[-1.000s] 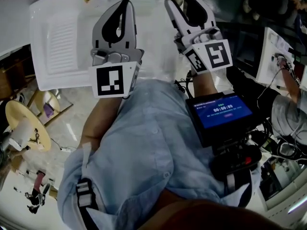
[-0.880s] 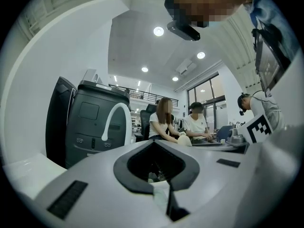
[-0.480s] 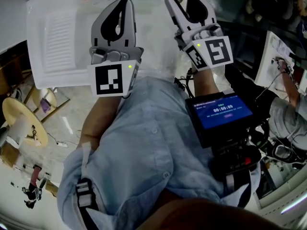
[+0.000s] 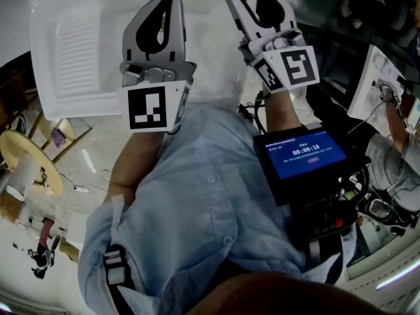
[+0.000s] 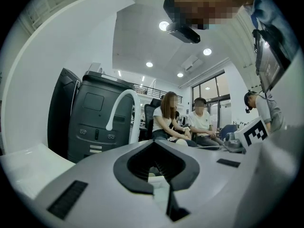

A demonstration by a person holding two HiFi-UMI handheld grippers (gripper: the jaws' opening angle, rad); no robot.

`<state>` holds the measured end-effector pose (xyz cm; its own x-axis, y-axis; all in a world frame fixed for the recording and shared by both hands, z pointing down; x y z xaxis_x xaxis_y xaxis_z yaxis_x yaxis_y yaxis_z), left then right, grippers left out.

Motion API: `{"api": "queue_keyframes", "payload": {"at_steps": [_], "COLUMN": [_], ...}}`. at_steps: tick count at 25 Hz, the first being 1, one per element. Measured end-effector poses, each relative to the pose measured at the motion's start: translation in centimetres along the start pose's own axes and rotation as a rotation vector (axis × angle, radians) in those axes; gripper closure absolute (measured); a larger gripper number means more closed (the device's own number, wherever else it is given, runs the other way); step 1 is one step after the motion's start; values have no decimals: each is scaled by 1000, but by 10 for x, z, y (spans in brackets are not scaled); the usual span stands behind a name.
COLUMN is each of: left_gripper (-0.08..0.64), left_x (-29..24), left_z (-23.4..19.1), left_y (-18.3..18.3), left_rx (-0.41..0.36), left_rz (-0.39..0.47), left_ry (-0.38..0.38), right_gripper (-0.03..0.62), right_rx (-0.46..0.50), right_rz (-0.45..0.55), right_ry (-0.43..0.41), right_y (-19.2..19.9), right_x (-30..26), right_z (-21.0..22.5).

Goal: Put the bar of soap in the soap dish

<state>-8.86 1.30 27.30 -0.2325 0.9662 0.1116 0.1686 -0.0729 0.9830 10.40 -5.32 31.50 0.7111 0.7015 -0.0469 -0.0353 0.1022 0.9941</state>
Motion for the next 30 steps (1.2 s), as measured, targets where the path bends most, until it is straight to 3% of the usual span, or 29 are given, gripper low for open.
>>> {"api": "queue_keyframes", "payload": {"at_steps": [22, 30], "left_gripper": [552, 552], "left_x": [7, 7], "left_z": [4, 7], "left_y": [-3, 6], "left_rx": [15, 55], "left_rz": [20, -10], "left_ry": [-21, 1], "right_gripper": [405, 405], "right_rx": [18, 17], "right_rz": [-8, -59], "right_ry": [-16, 13], "right_y": [6, 15], "right_x": [-3, 6], "right_z": [1, 4]}}
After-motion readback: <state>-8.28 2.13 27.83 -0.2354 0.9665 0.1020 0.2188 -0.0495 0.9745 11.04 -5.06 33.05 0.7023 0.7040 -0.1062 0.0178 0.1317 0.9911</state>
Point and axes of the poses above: the fingertips, and each gripper's own axes: x backward along the fingers, z to its right, y out of its underside, the point moved 9 cm from there along x, backward along the fingers, and after that the axes turned 3 degrees about z, right-handed, at the moved point
